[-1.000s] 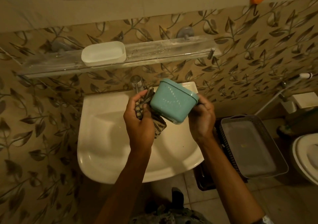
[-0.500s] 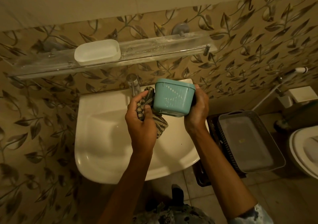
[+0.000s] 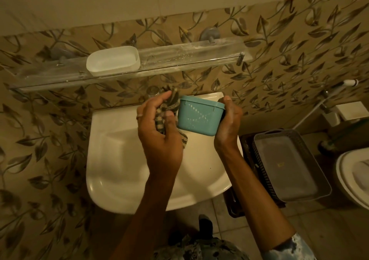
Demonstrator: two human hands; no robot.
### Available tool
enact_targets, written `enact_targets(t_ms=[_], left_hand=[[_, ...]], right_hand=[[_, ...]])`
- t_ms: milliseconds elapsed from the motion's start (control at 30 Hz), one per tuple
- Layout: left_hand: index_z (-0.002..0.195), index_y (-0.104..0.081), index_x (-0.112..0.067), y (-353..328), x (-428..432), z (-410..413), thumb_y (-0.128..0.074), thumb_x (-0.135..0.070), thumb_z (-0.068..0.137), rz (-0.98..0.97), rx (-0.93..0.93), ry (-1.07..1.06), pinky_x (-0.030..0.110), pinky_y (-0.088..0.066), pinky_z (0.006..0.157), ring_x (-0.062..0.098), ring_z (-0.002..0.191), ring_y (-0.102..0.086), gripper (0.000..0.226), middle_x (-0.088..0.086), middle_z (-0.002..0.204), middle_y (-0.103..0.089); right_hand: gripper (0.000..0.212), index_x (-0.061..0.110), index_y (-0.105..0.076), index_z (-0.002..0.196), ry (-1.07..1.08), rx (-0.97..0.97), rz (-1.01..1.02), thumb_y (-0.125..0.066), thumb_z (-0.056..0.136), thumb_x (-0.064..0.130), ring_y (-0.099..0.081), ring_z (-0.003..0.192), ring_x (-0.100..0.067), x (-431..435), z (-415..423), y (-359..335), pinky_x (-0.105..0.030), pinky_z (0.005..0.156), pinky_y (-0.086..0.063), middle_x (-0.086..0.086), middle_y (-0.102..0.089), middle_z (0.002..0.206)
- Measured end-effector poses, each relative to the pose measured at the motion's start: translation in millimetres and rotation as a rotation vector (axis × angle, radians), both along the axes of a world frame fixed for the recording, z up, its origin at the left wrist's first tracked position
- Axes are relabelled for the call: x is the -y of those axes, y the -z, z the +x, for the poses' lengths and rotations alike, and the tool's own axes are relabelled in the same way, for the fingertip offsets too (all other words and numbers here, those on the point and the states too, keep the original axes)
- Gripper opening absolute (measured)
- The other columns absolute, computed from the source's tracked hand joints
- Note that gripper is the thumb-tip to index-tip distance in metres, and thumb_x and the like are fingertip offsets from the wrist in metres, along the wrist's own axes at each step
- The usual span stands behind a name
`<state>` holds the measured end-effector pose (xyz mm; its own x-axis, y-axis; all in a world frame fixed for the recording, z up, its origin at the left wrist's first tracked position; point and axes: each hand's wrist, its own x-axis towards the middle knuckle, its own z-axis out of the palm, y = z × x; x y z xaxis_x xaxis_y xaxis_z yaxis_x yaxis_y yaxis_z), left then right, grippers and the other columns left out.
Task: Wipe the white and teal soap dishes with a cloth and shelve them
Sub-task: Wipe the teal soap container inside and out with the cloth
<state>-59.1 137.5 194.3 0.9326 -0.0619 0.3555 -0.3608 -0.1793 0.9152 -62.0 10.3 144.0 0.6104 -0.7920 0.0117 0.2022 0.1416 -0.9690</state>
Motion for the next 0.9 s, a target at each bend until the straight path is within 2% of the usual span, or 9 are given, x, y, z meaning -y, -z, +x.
enact_targets(t_ms=[100,167,233,367,433,567,633,767,900], left_hand=[[0.119,-0.06,-0.013,0.2,11.3,-9.0,-0.05,-0.003,0.089,0.127,0.084,-0.006,0.045,-0.047,0.095,0.022,0.119,-0.047,0.033,0.01,0.13,-0.047],[0.116,-0.061,-0.021,3.2,18.0,-18.8,-0.053,-0.006,0.086,0.265,0.145,-0.025,0.048,-0.044,0.095,0.024,0.122,-0.043,0.036,0.007,0.134,-0.046],[0.115,-0.062,-0.024,7.7,23.2,-31.0,-0.052,-0.013,0.086,0.372,0.23,0.0,0.046,-0.041,0.095,0.025,0.123,-0.04,0.033,0.006,0.134,-0.048],[0.112,-0.065,-0.025,10.8,29.5,-42.1,-0.047,-0.027,0.084,0.486,0.361,0.076,0.038,-0.038,0.085,0.023,0.118,-0.038,0.034,0.008,0.129,-0.055],[0.113,-0.065,-0.022,8.8,26.4,-32.5,-0.046,-0.021,0.085,0.489,0.345,0.056,0.04,-0.04,0.087,0.024,0.117,-0.038,0.035,0.011,0.129,-0.055],[0.12,-0.06,-0.02,1.1,9.5,1.7,-0.047,0.002,0.083,0.356,0.132,-0.002,0.048,-0.045,0.097,0.027,0.123,-0.042,0.045,0.011,0.136,-0.045],[0.122,-0.058,-0.017,-0.9,6.5,10.1,-0.045,0.005,0.086,0.271,0.076,0.0,0.044,-0.047,0.098,0.023,0.124,-0.044,0.044,0.01,0.136,-0.044],[0.119,-0.061,-0.022,-2.3,20.5,-22.2,-0.04,-0.014,0.087,0.364,0.137,0.001,0.041,-0.048,0.095,0.025,0.123,-0.041,0.039,0.008,0.136,-0.047],[0.112,-0.066,-0.024,2.1,34.2,-48.9,-0.051,-0.018,0.082,0.496,0.331,0.103,0.034,-0.035,0.09,0.023,0.114,-0.037,0.034,0.01,0.127,-0.057]], right_hand=[[0.046,0.031,-0.054,0.046,0.016,-0.006,0.007,-0.038,0.088,0.039,-0.056,0.048,-0.006,-4.9,3.7,-3.8,-0.024,0.047,-0.043,0.008,-0.056,0.048],[0.048,0.03,-0.052,0.045,0.058,0.01,-0.029,-0.039,0.091,0.036,-0.053,0.046,-0.004,-4.3,5.0,-7.1,-0.022,0.045,-0.041,0.01,-0.053,0.045],[0.046,0.026,-0.049,0.051,0.063,0.042,-0.076,-0.038,0.095,0.032,-0.05,0.045,-0.005,-3.2,4.1,-8.5,-0.023,0.046,-0.04,0.009,-0.051,0.045],[0.042,0.019,-0.05,0.059,-0.038,0.091,-0.016,-0.039,0.094,0.038,-0.051,0.058,-0.025,-3.8,-0.3,-10.5,-0.039,0.057,-0.043,-0.002,-0.052,0.057],[0.041,0.024,-0.052,0.056,0.017,0.052,-0.052,-0.039,0.093,0.037,-0.055,0.054,-0.017,-3.7,0.9,-10.5,-0.033,0.054,-0.045,0.004,-0.055,0.053],[0.049,0.033,-0.052,0.046,0.095,-0.03,-0.051,-0.04,0.093,0.034,-0.059,0.048,-0.001,-2.4,2.7,-9.9,-0.016,0.042,-0.042,0.012,-0.057,0.046],[0.046,0.032,-0.054,0.048,0.093,-0.045,-0.042,-0.039,0.091,0.038,-0.063,0.054,-0.007,-3.2,3.2,-10.3,-0.02,0.045,-0.046,0.008,-0.06,0.05],[0.049,0.026,-0.047,0.053,0.128,-0.025,-0.059,-0.039,0.1,0.024,-0.057,0.049,-0.009,-4.3,3.9,-12.0,-0.022,0.046,-0.043,0.008,-0.055,0.048],[0.024,0.016,-0.056,0.083,0.035,0.001,-0.038,-0.04,0.102,0.013,-0.056,0.073,-0.032,-9.7,-7.2,-9.3,-0.042,0.067,-0.048,-0.018,-0.057,0.081]])
